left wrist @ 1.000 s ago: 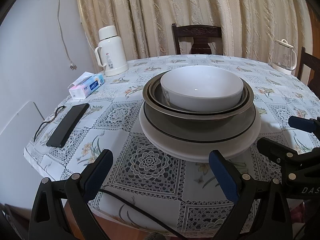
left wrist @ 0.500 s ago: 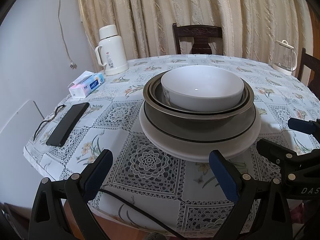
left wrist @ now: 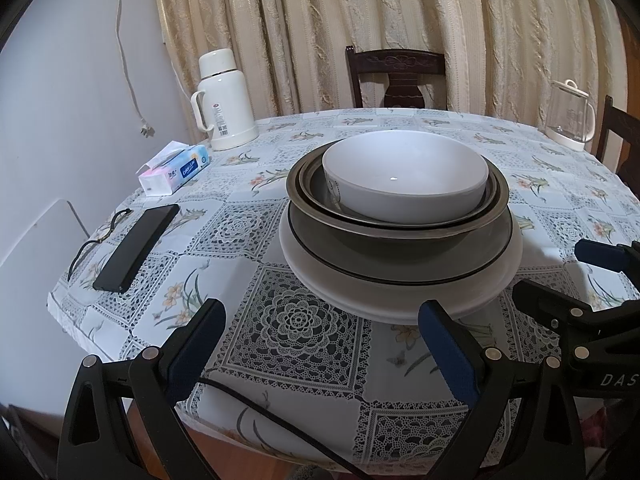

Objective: Organize plates and bowls

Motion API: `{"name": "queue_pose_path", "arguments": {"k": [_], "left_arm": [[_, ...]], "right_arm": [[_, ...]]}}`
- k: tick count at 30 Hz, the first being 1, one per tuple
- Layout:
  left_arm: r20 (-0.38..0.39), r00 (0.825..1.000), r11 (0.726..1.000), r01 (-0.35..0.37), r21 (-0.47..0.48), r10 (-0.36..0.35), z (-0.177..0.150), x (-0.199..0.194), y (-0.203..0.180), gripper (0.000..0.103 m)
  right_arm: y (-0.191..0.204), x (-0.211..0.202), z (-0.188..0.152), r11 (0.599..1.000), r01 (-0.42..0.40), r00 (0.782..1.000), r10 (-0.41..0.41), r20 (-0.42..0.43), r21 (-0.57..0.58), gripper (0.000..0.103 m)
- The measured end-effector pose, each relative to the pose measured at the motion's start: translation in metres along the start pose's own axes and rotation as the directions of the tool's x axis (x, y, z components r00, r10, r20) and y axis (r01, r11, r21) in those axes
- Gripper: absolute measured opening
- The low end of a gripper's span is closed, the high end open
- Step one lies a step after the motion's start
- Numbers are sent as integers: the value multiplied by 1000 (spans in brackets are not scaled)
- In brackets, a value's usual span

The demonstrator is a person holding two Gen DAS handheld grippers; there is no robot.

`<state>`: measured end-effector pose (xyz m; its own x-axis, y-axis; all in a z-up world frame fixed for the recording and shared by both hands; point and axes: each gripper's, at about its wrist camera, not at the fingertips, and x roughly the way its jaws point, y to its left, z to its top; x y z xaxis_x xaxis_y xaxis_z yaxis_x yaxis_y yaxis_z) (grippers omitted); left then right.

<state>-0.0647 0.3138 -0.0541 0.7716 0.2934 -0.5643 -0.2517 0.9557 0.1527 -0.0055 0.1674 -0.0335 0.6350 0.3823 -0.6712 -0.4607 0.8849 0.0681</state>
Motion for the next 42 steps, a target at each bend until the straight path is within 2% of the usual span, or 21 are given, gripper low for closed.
{"name": "queue_pose_path", "arguments": {"k": [42], "left_arm": [[-6,1000,1000,12,-14,-12,-1,1,1,99]], "right_arm": [[-4,2,0,1000,-8,1000,8,-11,9,103]]}}
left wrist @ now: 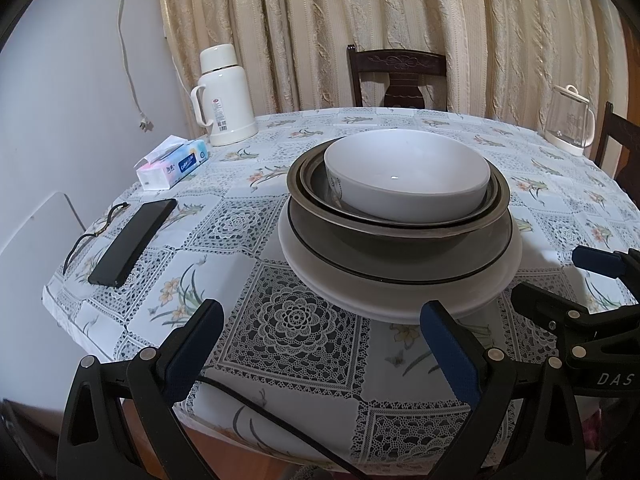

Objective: Organize plates and bowls

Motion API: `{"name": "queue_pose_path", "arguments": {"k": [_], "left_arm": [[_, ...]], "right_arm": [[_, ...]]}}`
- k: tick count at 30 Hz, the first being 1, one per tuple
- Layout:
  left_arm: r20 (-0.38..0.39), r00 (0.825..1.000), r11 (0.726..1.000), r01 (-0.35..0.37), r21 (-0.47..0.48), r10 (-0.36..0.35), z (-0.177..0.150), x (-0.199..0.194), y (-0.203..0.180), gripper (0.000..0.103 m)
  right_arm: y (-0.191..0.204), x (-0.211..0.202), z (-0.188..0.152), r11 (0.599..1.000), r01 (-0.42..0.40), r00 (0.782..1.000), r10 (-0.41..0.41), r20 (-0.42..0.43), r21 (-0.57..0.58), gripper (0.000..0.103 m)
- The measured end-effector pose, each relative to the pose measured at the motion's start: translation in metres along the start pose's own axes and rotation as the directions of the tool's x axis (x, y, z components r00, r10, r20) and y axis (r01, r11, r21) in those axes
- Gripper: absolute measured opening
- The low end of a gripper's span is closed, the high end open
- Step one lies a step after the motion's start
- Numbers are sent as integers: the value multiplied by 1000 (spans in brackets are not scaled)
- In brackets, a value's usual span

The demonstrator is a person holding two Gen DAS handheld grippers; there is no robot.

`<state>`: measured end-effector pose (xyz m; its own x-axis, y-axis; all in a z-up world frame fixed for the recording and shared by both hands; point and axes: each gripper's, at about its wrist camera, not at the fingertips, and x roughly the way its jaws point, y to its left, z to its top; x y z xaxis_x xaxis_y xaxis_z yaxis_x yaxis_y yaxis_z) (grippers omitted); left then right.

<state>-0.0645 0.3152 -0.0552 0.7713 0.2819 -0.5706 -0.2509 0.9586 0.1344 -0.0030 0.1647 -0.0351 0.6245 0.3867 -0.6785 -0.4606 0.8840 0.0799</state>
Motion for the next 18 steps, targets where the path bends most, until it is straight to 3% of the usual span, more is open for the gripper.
{"name": "queue_pose_path", "arguments": {"k": [18], "left_arm": [[-30,1000,1000,1,3,-1,-11,-3,-16,101]], "right_arm": [[3,-4,-2,999,9,999,-8,42,-35,103]]}}
